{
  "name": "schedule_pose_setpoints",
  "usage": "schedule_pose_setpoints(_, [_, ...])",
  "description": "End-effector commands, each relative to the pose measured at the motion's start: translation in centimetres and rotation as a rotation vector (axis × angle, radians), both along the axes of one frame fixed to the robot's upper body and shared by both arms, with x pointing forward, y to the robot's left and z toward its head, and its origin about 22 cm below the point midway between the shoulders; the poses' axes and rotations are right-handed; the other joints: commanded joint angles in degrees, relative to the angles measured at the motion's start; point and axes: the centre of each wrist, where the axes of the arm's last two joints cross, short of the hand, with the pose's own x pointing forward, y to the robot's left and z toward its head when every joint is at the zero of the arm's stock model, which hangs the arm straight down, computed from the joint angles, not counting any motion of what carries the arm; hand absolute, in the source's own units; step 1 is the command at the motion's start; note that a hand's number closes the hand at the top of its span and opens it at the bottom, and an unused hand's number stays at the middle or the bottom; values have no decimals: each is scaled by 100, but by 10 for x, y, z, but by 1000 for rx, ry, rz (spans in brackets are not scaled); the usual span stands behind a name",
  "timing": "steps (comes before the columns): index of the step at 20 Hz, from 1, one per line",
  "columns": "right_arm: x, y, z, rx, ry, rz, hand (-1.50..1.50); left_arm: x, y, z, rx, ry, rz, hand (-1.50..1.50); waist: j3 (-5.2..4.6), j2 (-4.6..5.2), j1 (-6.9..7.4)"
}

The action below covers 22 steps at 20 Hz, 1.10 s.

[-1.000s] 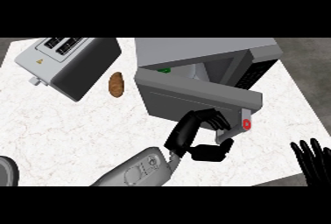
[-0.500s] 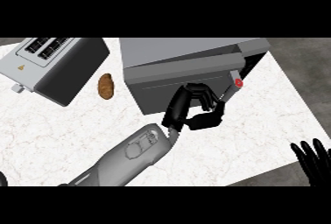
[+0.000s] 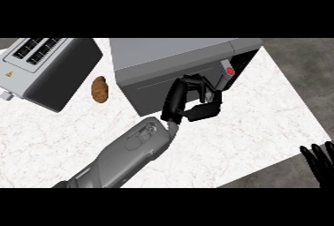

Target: Pick up the milk, place it into the microwave and close the microwave

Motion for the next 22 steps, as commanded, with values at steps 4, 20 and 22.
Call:
schedule_pose_setpoints(4, [-1,-3,9,21,-15,39,-150,23,-2,19,-31,-31,36,150,20,82,-157])
schedule_pose_setpoints(20, [-3,-5,32,30,-64,83,-150,22,2,7,-58,-54,72,150,19,109,-292])
schedule_pose_setpoints(22, [-6,-9,34,22,-42,83,-150,24,0,12,-61,-64,75,150,18,88,-306])
